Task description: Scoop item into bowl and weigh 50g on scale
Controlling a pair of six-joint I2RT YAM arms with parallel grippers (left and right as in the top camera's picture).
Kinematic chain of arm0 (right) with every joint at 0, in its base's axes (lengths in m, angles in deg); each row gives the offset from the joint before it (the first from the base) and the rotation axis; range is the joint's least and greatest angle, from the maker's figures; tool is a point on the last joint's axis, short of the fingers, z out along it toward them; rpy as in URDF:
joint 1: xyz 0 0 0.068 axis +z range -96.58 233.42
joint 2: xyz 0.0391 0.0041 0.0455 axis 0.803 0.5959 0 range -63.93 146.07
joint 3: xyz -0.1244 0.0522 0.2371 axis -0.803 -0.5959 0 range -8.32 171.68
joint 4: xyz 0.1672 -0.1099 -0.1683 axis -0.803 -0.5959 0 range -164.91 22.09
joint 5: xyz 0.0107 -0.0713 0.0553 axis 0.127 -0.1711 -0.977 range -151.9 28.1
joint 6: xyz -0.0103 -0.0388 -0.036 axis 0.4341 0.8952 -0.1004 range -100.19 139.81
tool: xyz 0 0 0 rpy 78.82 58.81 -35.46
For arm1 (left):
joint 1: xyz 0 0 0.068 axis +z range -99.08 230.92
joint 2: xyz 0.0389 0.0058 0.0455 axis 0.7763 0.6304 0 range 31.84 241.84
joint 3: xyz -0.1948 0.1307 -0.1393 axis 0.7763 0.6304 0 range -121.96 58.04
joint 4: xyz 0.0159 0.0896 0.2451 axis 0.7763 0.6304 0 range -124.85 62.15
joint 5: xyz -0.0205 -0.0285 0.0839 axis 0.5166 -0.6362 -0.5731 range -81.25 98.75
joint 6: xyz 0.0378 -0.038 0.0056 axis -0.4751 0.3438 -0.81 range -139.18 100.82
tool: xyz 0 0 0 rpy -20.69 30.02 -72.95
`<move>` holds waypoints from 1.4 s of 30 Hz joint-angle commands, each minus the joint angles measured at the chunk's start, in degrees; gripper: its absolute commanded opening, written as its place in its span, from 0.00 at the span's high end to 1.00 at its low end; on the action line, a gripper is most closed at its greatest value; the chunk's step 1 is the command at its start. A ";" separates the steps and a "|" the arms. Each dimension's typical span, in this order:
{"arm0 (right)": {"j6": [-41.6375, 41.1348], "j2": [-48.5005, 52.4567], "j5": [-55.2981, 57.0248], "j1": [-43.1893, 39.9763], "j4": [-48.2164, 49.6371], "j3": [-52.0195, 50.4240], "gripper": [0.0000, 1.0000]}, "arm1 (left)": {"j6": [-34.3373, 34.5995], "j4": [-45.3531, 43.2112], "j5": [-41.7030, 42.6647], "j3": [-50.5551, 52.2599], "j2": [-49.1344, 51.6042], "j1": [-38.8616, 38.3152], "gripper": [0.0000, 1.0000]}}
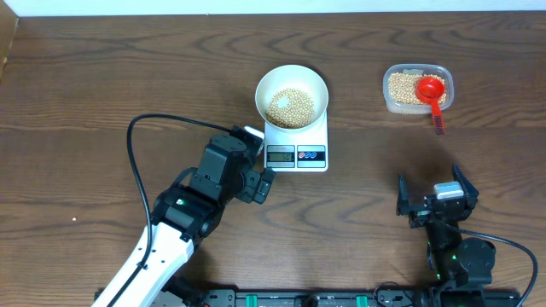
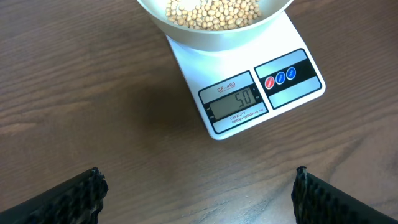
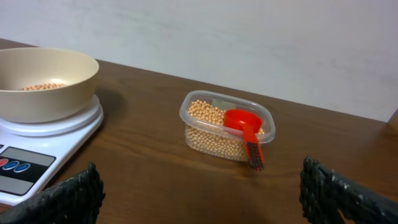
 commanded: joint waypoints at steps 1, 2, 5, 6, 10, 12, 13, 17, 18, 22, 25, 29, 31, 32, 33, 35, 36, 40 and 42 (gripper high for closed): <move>-0.02 -0.44 -0.33 0.35 -0.17 -0.09 0.01 | -0.33 -0.04 -0.31 -0.61 0.22 0.24 0.03; -0.02 -0.44 -0.33 0.35 -0.17 -0.09 0.01 | -0.33 -0.07 -0.31 -0.61 0.22 0.24 0.03; -0.02 -0.44 -0.33 0.35 -0.17 -0.09 0.01 | -0.33 -0.07 -0.31 -0.61 0.22 0.24 0.03; -0.02 -0.44 -0.35 0.35 -0.17 -0.09 0.01 | -0.33 -0.04 -0.31 -0.61 0.22 0.24 0.03; -0.02 -0.44 -0.33 0.35 -0.17 -0.09 0.01 | -0.33 -0.07 -0.31 -0.61 0.22 0.24 0.03; -0.02 -0.44 -0.33 0.35 -0.17 -0.09 0.01 | -0.33 -0.07 -0.31 -0.61 0.22 0.24 0.03; -0.02 -0.44 -0.33 0.35 -0.17 -0.09 0.01 | -0.33 -0.04 -0.31 -0.61 0.22 0.24 0.03; -0.02 -0.44 -0.33 0.35 -0.17 -0.09 0.01 | -0.33 -0.09 -0.31 -0.61 0.22 0.24 0.03; -0.02 -0.44 -0.33 0.35 -0.17 -0.09 0.01 | -0.33 -0.09 -0.31 -0.61 0.22 0.24 0.03; -0.02 -0.44 -0.33 0.35 -0.17 -0.09 0.01 | -0.33 -0.09 -0.31 -0.61 0.22 0.24 0.03; -0.02 -0.44 -0.33 0.35 -0.17 -0.09 0.01 | -0.33 -0.09 -0.31 -0.61 0.17 0.24 0.03; -0.02 -0.44 -0.33 0.35 -0.17 -0.09 0.01 | -0.35 -0.13 -0.33 -0.61 -0.61 0.24 0.03; -0.02 -0.44 -0.33 0.35 -0.17 -0.09 0.01 | -0.35 -0.76 -0.72 -0.61 -1.49 0.37 0.03; -0.02 -0.44 -0.33 0.35 -0.17 -0.09 0.01 | -0.35 -1.27 -0.74 -0.61 -2.05 0.70 0.03; -0.02 -0.44 -0.33 0.35 -0.17 -0.09 0.01 | -0.35 -1.73 -0.74 -0.57 -2.60 1.16 0.03; -0.02 -0.44 -0.33 0.35 -0.17 -0.09 0.01 | -0.33 -2.93 -0.72 -0.39 -4.00 2.71 0.03; -0.02 -0.44 -0.35 0.35 -0.17 -0.09 0.01 | -0.31 -3.67 -0.70 -0.17 -4.85 3.85 0.03; -0.02 -0.44 -0.33 0.35 -0.17 -0.09 0.01 | 1.55 -7.19 -0.26 1.38 -8.81 9.62 0.03; -0.02 -0.44 -0.35 0.35 -0.17 -0.09 0.01 | 3.67 -8.90 -0.22 2.54 -11.37 13.00 0.03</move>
